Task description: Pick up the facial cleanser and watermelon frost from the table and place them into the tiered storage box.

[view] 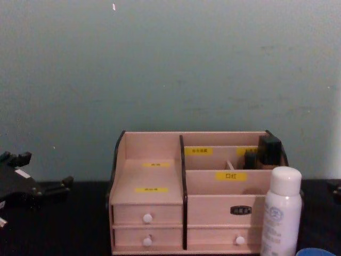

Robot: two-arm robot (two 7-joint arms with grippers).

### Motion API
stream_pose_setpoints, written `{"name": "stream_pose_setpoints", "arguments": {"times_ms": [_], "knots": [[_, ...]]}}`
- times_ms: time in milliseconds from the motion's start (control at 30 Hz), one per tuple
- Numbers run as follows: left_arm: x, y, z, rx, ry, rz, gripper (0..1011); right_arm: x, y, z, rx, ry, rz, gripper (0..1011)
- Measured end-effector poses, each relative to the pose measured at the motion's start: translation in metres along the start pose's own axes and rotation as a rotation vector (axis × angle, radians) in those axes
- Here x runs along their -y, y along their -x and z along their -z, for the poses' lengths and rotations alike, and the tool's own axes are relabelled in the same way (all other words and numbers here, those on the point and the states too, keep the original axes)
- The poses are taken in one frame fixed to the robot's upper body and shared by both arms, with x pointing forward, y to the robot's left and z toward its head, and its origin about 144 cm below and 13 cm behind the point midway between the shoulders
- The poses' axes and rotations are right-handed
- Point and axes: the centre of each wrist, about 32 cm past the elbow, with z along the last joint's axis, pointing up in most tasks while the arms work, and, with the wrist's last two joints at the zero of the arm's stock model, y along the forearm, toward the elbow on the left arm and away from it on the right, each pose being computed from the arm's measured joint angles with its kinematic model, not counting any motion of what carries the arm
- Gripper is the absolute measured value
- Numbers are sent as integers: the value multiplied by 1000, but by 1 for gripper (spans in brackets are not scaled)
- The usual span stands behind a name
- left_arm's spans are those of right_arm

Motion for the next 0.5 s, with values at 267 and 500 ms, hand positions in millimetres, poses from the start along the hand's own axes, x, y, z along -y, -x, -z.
{"name": "stream_pose_setpoints", "arguments": {"times_ms": [267, 500], "knots": [[0, 0, 0, 0, 0, 0, 1001, 0, 0, 0, 0, 0, 0, 1002], [0, 0, 0, 0, 0, 0, 1001, 0, 0, 0, 0, 0, 0, 1002]]}}
